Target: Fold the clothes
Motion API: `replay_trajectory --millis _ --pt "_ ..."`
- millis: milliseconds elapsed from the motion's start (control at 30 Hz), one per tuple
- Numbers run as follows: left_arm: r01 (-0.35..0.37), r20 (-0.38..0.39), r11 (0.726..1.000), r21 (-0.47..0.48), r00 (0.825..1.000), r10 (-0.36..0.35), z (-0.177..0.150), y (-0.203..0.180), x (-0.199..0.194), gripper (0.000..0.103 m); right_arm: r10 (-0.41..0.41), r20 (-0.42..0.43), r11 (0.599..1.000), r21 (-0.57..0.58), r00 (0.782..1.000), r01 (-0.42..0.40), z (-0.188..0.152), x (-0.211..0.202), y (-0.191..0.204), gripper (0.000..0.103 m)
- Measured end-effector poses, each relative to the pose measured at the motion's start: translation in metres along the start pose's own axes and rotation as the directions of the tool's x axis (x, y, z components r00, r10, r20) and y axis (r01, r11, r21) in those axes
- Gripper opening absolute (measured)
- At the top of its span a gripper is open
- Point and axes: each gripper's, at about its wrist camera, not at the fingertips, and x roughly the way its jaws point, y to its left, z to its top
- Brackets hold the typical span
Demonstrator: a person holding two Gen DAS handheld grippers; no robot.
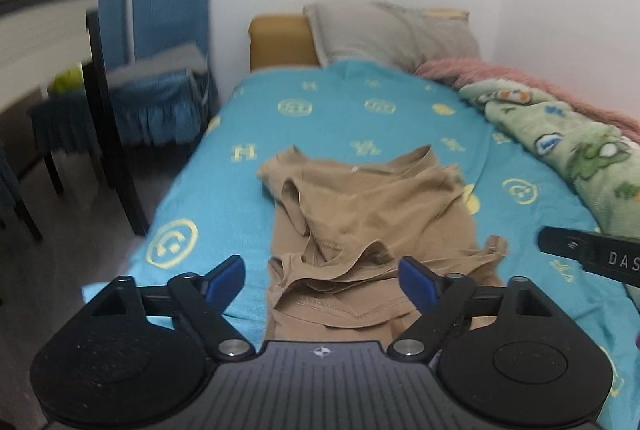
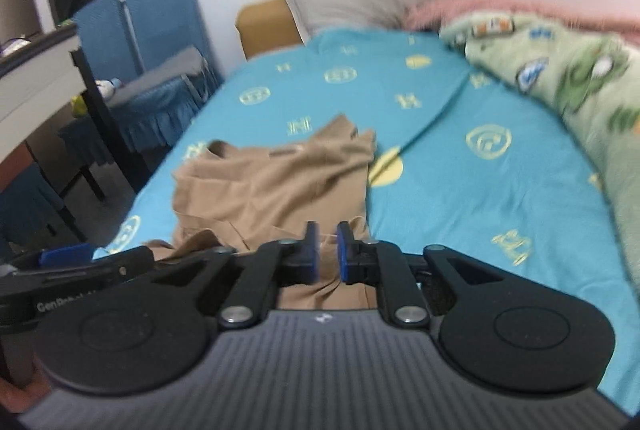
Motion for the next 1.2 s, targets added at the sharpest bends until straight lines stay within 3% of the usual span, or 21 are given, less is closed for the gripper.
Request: replay_trajectory --millis 67,200,300,367,467,533,567,667,733,767,833,933,1033,1067,1100,1200 --pt "-0.001 0.037 1.000 0.008 0.999 0.000 -0.001 -0.001 -0.022 0.099 0.008 0.047 1.000 -0.001 0.999 -0.008 -0.001 -0.020 0.001 0.094" --pt "0.042 0.041 0.997 -0.057 0.998 -0.040 -0.010 0.005 -0.060 0.100 0.035 0.077 0.999 0.027 0.996 -0.037 -0.007 -0.051 0.000 0.094" --pt "0.138 -0.024 0.968 -0.208 0.989 -0.146 -0.022 0.020 -0.076 0.101 0.070 0.072 0.993 0.090 0.995 -0.076 -0.012 -0.067 -0.005 0.094" --pt "0.193 -0.085 0.914 -0.356 0.968 -0.237 -0.034 0.035 -0.075 0.101 0.095 0.046 0.983 0.156 0.994 -0.101 -0.017 -0.072 -0.012 0.094" --pt "0.223 -0.186 0.777 -0.589 0.898 -0.399 -0.056 0.058 -0.051 0.101 0.167 -0.045 0.925 0.353 0.985 -0.140 -0.029 -0.064 -0.030 0.094" --pt "0.202 -0.220 0.676 -0.709 0.847 -0.484 -0.073 0.068 -0.032 0.100 0.244 -0.110 0.838 0.524 0.963 -0.153 -0.044 -0.052 -0.045 0.094" --pt "0.180 -0.232 0.639 -0.748 0.831 -0.506 -0.081 0.071 -0.024 0.098 0.281 -0.134 0.785 0.601 0.950 -0.147 -0.053 -0.046 -0.052 0.094" --pt "0.144 -0.243 0.583 -0.799 0.810 -0.533 -0.101 0.071 -0.009 0.096 0.358 -0.142 0.609 0.785 0.923 -0.116 -0.081 -0.032 -0.066 0.094" --pt "0.114 -0.248 0.555 -0.824 0.808 -0.534 -0.110 0.072 0.002 0.092 0.381 -0.137 0.509 0.857 0.914 -0.083 -0.096 -0.024 -0.071 0.094" --pt "0.097 -0.249 0.546 -0.832 0.814 -0.525 -0.113 0.073 0.008 0.089 0.377 -0.139 0.480 0.875 0.916 -0.065 -0.101 -0.021 -0.072 0.095" --pt "0.089 -0.220 0.515 -0.853 0.833 -0.507 -0.115 0.077 0.016 0.084 0.362 -0.148 0.449 0.893 0.920 -0.033 -0.107 -0.014 -0.074 0.077" --pt "0.074 -0.183 0.482 -0.873 0.866 -0.464 -0.114 0.088 0.022 0.066 0.290 -0.164 0.444 0.896 0.943 0.020 -0.110 -0.007 -0.075 0.072" --pt "0.056 -0.165 0.430 -0.901 0.872 -0.460 -0.122 0.096 0.025 0.047 0.190 -0.168 0.451 0.890 0.967 0.066 -0.110 -0.005 -0.078 0.044" --pt "0.053 -0.161 0.419 -0.907 0.874 -0.459 -0.124 0.099 0.025 0.045 0.164 -0.168 0.457 0.886 0.972 0.076 -0.109 -0.005 -0.078 0.030" --pt "0.058 -0.159 0.424 -0.904 0.874 -0.459 -0.125 0.099 0.024 0.045 0.140 -0.173 0.472 0.877 0.975 0.088 -0.108 -0.005 -0.079 0.017" --pt "0.064 -0.159 0.439 -0.896 0.877 -0.454 -0.122 0.098 0.024 0.035 0.123 -0.136 0.501 0.864 0.983 0.057 -0.104 -0.009 -0.078 0.009"
